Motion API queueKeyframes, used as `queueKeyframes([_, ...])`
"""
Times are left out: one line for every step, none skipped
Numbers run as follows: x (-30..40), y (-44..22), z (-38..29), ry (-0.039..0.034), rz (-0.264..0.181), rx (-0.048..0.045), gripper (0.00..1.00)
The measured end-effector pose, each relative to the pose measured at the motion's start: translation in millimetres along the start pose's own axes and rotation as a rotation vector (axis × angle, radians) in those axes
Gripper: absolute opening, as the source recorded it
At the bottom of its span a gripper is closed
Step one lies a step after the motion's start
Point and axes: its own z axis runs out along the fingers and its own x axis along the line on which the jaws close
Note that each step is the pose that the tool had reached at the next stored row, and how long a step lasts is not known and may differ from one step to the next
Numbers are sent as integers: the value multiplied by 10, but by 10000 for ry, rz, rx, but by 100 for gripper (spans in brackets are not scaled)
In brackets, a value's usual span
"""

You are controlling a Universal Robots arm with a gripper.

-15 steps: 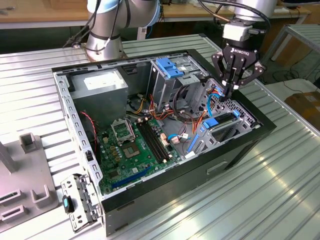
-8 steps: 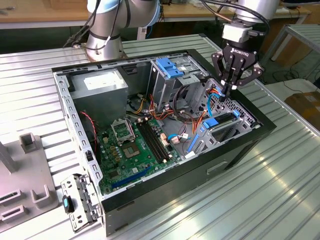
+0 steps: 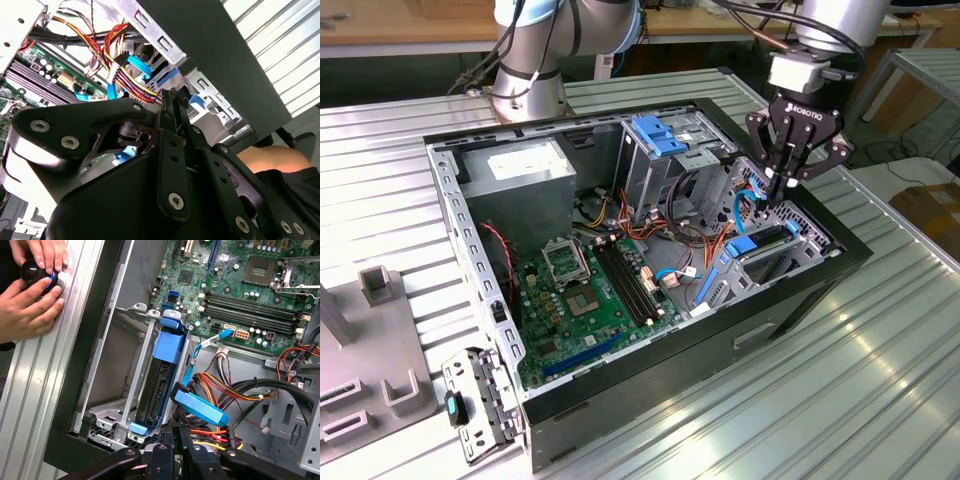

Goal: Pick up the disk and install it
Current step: 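Insert the first disk wire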

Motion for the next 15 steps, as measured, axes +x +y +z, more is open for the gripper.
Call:
queueKeyframes([-1, 5, 1, -3, 39, -11, 16])
queueKeyframes([-3, 4, 2, -17, 243, -60, 16])
queueKeyframes([-4, 4, 9, -62, 713, -172, 16])
queueKeyframes([-5, 5, 12, -93, 1068, -258, 16])
queueKeyframes([6, 8, 15, -102, 1166, -281, 16])
queueKeyframes([18, 11, 19, -107, 1201, -289, 16])
queueKeyframes([37, 16, 24, -109, 1238, -298, 16])
queueKeyframes([55, 20, 29, -113, 1266, -304, 16])
queueKeyframes([67, 23, 32, -115, 1289, -310, 16])
queueKeyframes([79, 25, 35, -117, 1324, -319, 16])
queueKeyframes([85, 23, 36, -120, 1356, -327, 16])
queueKeyframes([103, 24, 41, -126, 1414, -340, 16])
queueKeyframes([131, 30, 48, -130, 1446, -348, 16])
queueKeyframes([171, 41, 59, -134, 1481, -356, 16])
queueKeyframes([200, 49, 66, -134, 1506, -362, 16])
